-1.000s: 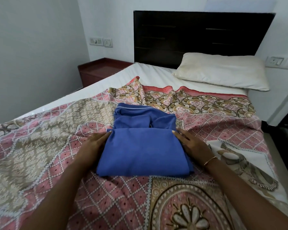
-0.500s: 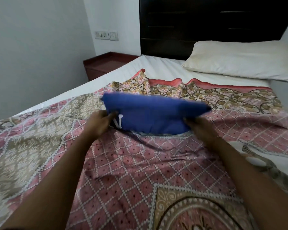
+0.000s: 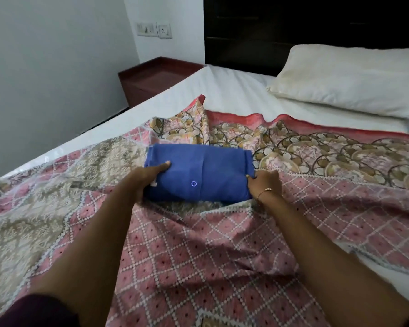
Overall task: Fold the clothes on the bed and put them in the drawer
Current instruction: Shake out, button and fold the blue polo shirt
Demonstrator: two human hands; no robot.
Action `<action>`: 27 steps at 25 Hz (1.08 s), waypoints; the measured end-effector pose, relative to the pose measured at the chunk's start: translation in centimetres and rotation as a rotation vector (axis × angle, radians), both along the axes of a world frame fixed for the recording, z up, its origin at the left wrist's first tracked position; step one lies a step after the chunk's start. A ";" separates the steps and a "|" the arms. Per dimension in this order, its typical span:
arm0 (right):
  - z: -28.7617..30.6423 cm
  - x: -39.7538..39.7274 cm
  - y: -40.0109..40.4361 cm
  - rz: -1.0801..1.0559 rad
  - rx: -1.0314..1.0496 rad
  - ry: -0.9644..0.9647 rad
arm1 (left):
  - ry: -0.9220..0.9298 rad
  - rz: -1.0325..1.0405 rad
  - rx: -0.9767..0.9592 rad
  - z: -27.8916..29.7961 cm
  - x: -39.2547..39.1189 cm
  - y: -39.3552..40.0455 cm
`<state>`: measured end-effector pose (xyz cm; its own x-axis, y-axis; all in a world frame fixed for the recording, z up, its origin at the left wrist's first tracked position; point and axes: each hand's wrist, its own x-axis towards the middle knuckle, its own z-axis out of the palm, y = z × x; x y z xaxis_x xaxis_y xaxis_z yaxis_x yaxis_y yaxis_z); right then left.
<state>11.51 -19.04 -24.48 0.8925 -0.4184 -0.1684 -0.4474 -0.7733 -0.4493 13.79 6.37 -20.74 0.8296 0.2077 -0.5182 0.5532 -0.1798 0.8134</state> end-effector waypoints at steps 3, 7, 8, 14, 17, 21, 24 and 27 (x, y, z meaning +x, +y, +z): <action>1.5 0.1 -0.3 -0.088 0.302 0.103 | 0.126 0.041 -0.136 2.5 -0.7 -1.0; 5.5 -1.0 -2.2 -0.111 0.620 0.021 | -0.044 0.068 -0.288 8.9 -2.1 -3.3; 6.9 -1.7 -2.7 -0.062 0.570 -0.037 | -0.097 0.078 -0.264 10.8 -2.4 -3.8; 21.8 -7.1 -2.4 0.387 1.029 -0.098 | -0.365 -0.085 0.390 23.0 -5.8 -10.7; 28.5 -7.6 0.2 0.306 1.394 0.219 | -0.404 -0.128 0.582 27.9 -8.5 -12.8; 34.3 -9.4 5.7 0.206 1.395 0.362 | -0.306 -0.047 0.145 32.5 -14.7 -10.5; 36.1 -12.3 9.9 0.221 1.463 0.376 | -0.304 0.155 -0.364 34.2 -19.9 -7.1; 37.0 -16.5 14.9 0.342 1.432 0.420 | -0.636 0.613 -0.557 36.0 -27.4 0.9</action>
<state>-5.00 -4.16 12.55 0.6957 0.5193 -0.4964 -0.6249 0.0966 -0.7747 -13.61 7.31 15.24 0.8161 0.5509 -0.1746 -0.1361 0.4768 0.8684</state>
